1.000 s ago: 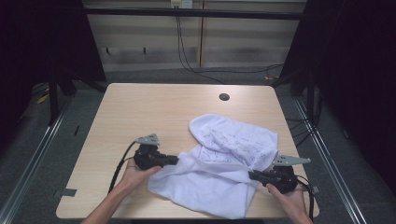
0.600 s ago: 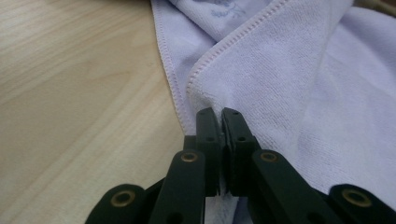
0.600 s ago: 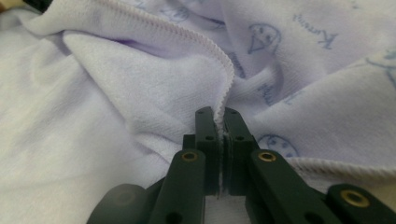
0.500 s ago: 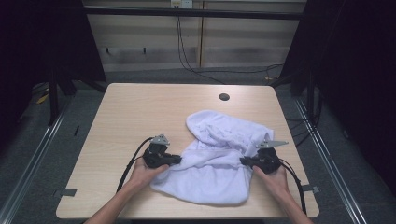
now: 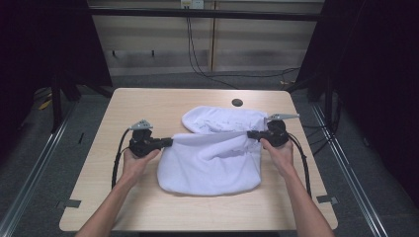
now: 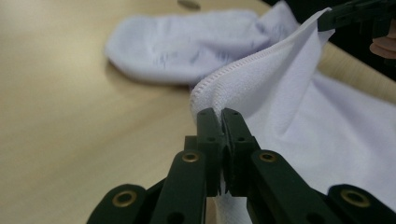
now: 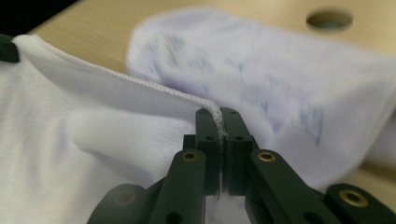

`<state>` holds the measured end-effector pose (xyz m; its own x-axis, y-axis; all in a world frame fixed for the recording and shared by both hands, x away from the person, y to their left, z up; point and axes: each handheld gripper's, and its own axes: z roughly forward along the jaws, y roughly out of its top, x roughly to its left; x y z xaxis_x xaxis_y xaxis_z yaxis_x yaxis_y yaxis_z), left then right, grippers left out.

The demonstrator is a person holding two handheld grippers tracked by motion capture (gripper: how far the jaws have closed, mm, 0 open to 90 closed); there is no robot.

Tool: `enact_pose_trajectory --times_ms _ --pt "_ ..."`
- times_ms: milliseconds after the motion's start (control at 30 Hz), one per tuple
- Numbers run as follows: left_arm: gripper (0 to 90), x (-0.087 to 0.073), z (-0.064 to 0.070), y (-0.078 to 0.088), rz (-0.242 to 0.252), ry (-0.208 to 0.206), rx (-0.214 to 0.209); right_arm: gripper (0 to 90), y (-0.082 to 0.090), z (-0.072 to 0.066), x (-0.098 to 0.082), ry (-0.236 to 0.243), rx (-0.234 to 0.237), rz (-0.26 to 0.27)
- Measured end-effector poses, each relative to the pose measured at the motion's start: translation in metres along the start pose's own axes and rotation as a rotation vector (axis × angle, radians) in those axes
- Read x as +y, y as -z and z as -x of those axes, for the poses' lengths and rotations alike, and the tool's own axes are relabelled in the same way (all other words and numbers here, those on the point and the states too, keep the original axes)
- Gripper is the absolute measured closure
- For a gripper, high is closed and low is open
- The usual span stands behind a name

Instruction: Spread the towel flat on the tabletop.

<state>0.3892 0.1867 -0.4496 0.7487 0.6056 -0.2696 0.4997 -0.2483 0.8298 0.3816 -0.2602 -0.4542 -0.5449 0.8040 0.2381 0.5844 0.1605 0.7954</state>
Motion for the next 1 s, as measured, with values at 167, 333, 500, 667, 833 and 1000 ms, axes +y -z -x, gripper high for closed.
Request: enact_pose_trajectory --times_ms 167,333,500,667,833,1000 --pt "87.3 0.045 0.017 0.037 0.142 -0.064 -0.034 87.3 0.047 -0.018 0.052 0.057 0.012 0.133" --pt "87.4 0.089 0.044 0.070 0.240 -0.154 -0.064 87.3 0.096 -0.032 0.094 0.127 -0.002 0.209" --pt "87.3 0.133 0.076 0.102 0.319 -0.247 -0.072 87.2 0.147 -0.048 0.124 0.162 0.005 0.317" --pt "87.3 0.133 0.104 0.123 0.329 -0.306 -0.093 87.2 0.189 -0.069 0.125 0.200 0.050 0.408" --pt "86.9 0.062 0.105 0.110 0.219 -0.249 -0.171 87.2 0.185 -0.077 0.058 0.195 0.105 0.299" --pt "86.9 -0.031 0.108 0.089 0.069 -0.158 -0.241 87.2 0.170 -0.086 -0.038 0.120 0.195 0.183"
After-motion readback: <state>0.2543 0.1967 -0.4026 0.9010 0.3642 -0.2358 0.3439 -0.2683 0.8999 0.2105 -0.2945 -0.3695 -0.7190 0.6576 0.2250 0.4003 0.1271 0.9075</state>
